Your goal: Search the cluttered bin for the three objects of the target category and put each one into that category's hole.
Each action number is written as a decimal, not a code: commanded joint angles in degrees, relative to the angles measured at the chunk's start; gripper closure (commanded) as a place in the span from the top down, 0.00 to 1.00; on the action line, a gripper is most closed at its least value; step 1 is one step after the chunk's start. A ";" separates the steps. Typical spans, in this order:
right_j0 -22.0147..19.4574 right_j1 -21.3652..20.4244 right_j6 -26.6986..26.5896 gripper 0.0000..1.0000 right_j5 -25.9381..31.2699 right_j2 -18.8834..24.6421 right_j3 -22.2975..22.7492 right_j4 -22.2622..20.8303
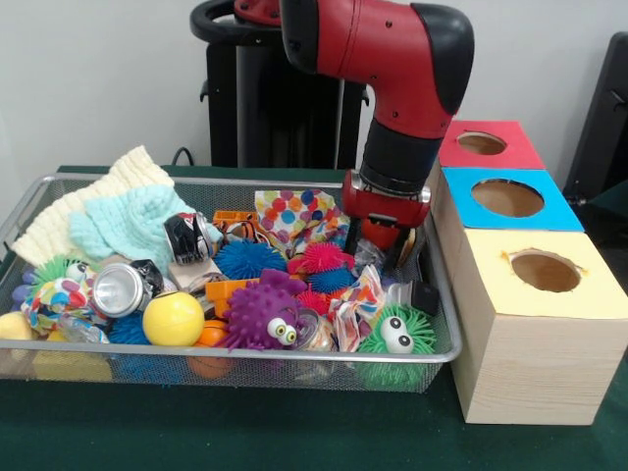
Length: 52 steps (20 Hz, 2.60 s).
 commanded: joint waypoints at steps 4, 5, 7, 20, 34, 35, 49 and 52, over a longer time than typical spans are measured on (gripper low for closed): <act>2.11 9.37 11.38 1.00 -8.48 1.23 -3.74 1.69; 2.31 9.41 11.47 1.00 -8.89 1.22 -3.44 1.78; 2.84 8.96 11.87 1.00 -9.76 1.10 -2.30 1.92; 1.42 7.68 12.49 0.00 -14.07 3.23 3.17 0.80; 0.49 5.83 12.02 0.00 -14.04 3.95 4.97 0.62; 0.45 5.17 11.99 0.00 -14.04 3.94 5.52 0.36; -1.73 2.95 10.50 0.00 -12.98 5.41 7.88 -0.82; -1.82 -0.23 10.11 0.00 -10.96 5.34 9.73 -0.86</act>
